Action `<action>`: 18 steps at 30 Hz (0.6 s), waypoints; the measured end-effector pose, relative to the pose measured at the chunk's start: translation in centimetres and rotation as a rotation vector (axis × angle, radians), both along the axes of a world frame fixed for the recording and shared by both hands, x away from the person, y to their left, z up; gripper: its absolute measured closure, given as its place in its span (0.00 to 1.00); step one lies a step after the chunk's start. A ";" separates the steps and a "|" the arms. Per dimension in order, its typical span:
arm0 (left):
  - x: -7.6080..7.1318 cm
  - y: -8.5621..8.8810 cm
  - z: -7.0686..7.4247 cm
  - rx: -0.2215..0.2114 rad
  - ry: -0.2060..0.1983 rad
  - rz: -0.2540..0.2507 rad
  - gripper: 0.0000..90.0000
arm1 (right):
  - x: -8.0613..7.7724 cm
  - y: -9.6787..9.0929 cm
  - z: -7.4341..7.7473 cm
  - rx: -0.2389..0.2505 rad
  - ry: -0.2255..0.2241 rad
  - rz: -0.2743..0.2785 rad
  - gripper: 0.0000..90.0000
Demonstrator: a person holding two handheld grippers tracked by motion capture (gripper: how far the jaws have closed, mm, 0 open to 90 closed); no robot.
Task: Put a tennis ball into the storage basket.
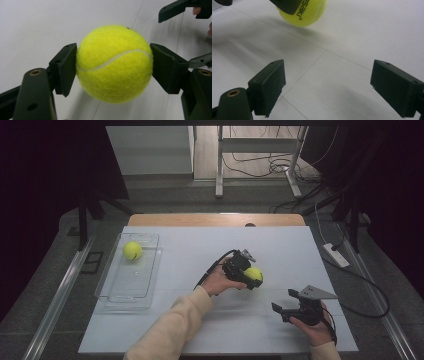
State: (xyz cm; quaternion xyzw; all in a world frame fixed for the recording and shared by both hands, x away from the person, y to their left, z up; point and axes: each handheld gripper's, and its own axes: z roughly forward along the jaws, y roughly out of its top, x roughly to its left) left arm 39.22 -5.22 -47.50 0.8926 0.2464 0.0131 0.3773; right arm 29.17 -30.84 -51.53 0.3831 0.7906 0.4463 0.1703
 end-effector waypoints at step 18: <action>0.0 1.1 0.9 -0.019 -0.016 0.030 0.30 | 0.0 0.0 0.0 -0.003 -0.001 0.001 0.14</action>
